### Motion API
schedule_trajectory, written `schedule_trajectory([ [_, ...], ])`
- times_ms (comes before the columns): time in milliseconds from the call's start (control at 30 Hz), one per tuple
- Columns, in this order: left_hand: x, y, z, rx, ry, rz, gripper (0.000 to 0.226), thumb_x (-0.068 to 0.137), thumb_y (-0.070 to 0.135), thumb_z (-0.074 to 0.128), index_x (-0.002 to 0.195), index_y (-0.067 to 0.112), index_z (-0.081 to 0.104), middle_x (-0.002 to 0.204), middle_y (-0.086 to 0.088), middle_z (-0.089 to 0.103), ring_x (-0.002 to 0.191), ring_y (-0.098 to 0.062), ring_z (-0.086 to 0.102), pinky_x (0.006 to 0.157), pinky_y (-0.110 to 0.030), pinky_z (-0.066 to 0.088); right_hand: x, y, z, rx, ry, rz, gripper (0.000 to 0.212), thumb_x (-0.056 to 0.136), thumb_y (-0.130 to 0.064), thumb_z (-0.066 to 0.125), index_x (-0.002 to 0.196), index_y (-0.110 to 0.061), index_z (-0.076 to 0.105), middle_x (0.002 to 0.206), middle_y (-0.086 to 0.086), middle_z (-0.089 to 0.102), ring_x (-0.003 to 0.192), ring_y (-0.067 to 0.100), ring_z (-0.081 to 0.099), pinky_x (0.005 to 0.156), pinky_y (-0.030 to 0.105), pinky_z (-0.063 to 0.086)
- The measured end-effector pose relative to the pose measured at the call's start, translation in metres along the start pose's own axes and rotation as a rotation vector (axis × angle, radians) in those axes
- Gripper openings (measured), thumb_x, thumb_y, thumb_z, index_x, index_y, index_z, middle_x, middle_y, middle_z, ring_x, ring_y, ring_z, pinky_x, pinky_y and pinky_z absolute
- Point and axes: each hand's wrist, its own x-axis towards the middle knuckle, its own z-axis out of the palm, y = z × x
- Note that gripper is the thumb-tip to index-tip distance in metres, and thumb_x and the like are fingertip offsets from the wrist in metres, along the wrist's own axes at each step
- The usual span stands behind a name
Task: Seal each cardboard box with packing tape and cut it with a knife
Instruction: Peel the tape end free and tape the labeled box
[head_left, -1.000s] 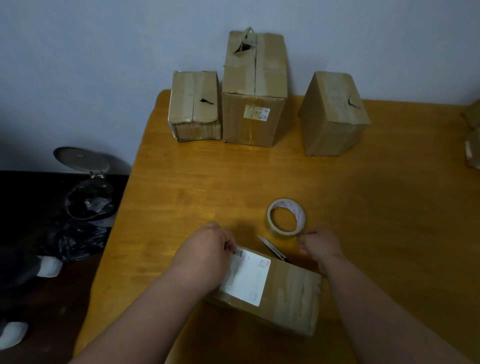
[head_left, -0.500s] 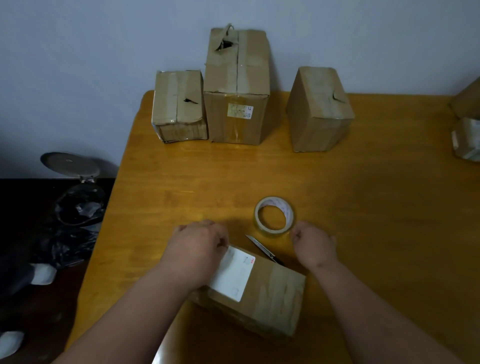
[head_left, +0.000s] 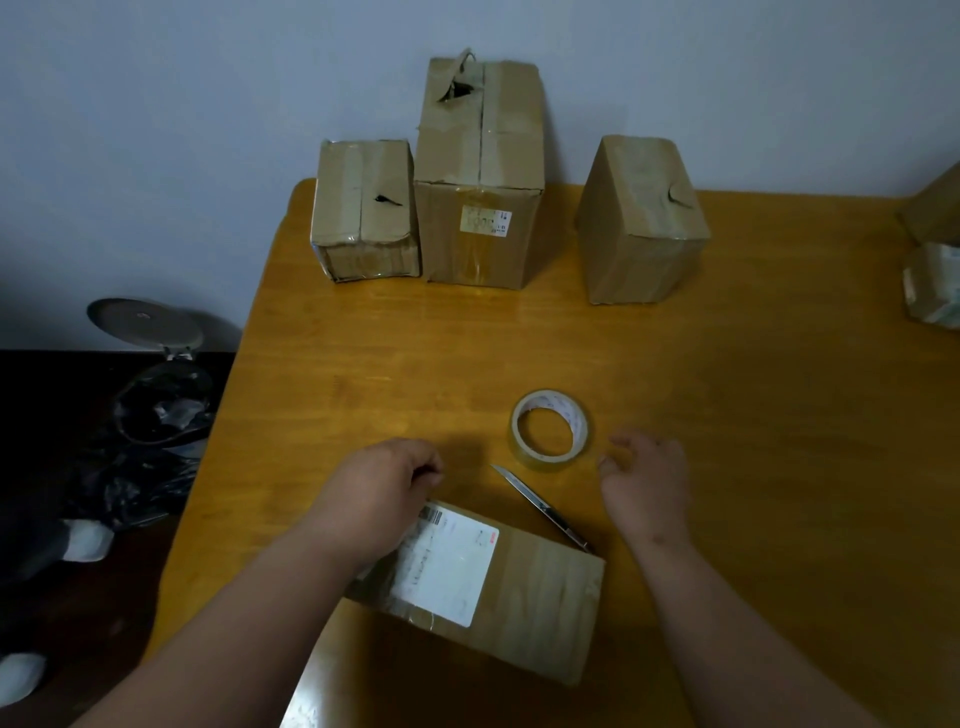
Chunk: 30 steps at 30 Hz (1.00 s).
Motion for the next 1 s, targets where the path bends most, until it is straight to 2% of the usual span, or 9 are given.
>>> schedule_trajectory([
  [67, -0.001, -0.001, 0.0, -0.063, 0.024, -0.029, 0.016, 0.099, 0.021, 0.052, 0.104, 0.029, 0.066, 0.091, 0.013, 0.063, 0.079, -0.002, 0.057, 0.063, -0.014, 0.042, -0.008, -0.014, -0.005, 0.12, 0.091, 0.028, 0.03, 0.09, -0.022, 0.061, 0.12, -0.023, 0.057, 0.115, -0.002, 0.044, 0.11, 0.024, 0.052, 0.094, 0.046, 0.048],
  [167, -0.008, -0.006, 0.001, -0.218, 0.094, -0.013, 0.019, 0.1, 0.025, 0.05, 0.108, 0.037, 0.062, 0.092, 0.018, 0.064, 0.091, 0.001, 0.059, 0.084, -0.031, 0.047, -0.033, -0.041, -0.006, 0.206, 0.096, -0.174, 0.021, 0.09, -0.019, 0.062, 0.108, -0.028, 0.056, 0.104, -0.009, 0.049, 0.099, 0.014, 0.055, 0.09, 0.043, 0.051],
  [233, -0.016, -0.01, 0.003, -0.137, 0.092, 0.041, 0.014, 0.098, 0.035, 0.051, 0.106, 0.046, 0.057, 0.092, 0.029, 0.06, 0.094, 0.019, 0.05, 0.1, -0.032, 0.028, -0.059, -0.059, 0.0, 0.185, -0.015, -0.39, 0.016, 0.09, -0.029, 0.061, 0.106, -0.028, 0.061, 0.101, -0.013, 0.051, 0.097, 0.01, 0.057, 0.086, 0.038, 0.053],
  [333, -0.024, -0.016, 0.006, 0.011, 0.017, 0.044, 0.019, 0.09, 0.049, 0.047, 0.108, 0.048, 0.054, 0.096, 0.037, 0.053, 0.096, 0.02, 0.045, 0.112, -0.035, 0.008, -0.086, -0.077, 0.016, 0.005, -0.315, -0.585, 0.047, 0.083, -0.061, 0.046, 0.115, -0.03, 0.06, 0.107, -0.013, 0.054, 0.102, 0.008, 0.054, 0.086, 0.031, 0.049],
  [400, -0.027, -0.018, 0.007, 0.062, 0.003, 0.054, 0.021, 0.091, 0.044, 0.051, 0.11, 0.044, 0.057, 0.093, 0.032, 0.055, 0.101, 0.01, 0.05, 0.112, -0.036, 0.012, -0.09, -0.081, 0.026, -0.15, -0.411, -0.619, 0.045, 0.085, -0.065, 0.045, 0.11, -0.031, 0.061, 0.104, -0.011, 0.059, 0.095, 0.01, 0.056, 0.082, 0.034, 0.049],
  [567, -0.029, -0.016, 0.012, 0.004, 0.089, 0.076, 0.015, 0.097, 0.034, 0.053, 0.108, 0.043, 0.055, 0.085, 0.029, 0.062, 0.086, 0.008, 0.053, 0.091, -0.025, 0.024, -0.083, -0.083, 0.031, -0.171, -0.34, -0.651, 0.009, 0.098, -0.036, 0.047, 0.102, -0.03, 0.054, 0.096, -0.007, 0.063, 0.086, 0.018, 0.058, 0.076, 0.036, 0.046],
  [667, -0.03, -0.018, 0.015, -0.001, 0.105, 0.086, 0.012, 0.096, 0.029, 0.053, 0.093, 0.04, 0.053, 0.077, 0.023, 0.063, 0.077, 0.006, 0.053, 0.087, -0.028, 0.028, -0.089, -0.072, 0.036, -0.234, -0.292, -0.818, 0.021, 0.096, -0.018, 0.046, 0.11, -0.03, 0.055, 0.103, -0.007, 0.061, 0.096, 0.017, 0.054, 0.084, 0.033, 0.036],
  [867, -0.031, -0.02, 0.02, 0.074, 0.181, 0.097, 0.019, 0.096, 0.031, 0.055, 0.078, 0.037, 0.059, 0.072, 0.016, 0.061, 0.081, -0.007, 0.056, 0.093, -0.033, 0.034, -0.095, -0.062, 0.028, -0.33, -0.299, -0.854, 0.042, 0.089, -0.041, 0.03, 0.12, -0.029, 0.056, 0.11, -0.007, 0.063, 0.106, 0.015, 0.053, 0.097, 0.038, 0.036],
  [1000, -0.033, -0.026, 0.019, 0.189, 0.153, -0.012, 0.03, 0.098, 0.05, 0.044, 0.11, 0.041, 0.069, 0.114, 0.02, 0.066, 0.116, -0.012, 0.05, 0.101, -0.036, 0.028, -0.084, -0.055, 0.018, -0.518, -0.386, -0.728, 0.051, 0.091, -0.066, 0.026, 0.111, -0.029, 0.053, 0.11, -0.005, 0.063, 0.105, 0.018, 0.055, 0.091, 0.041, 0.035],
])
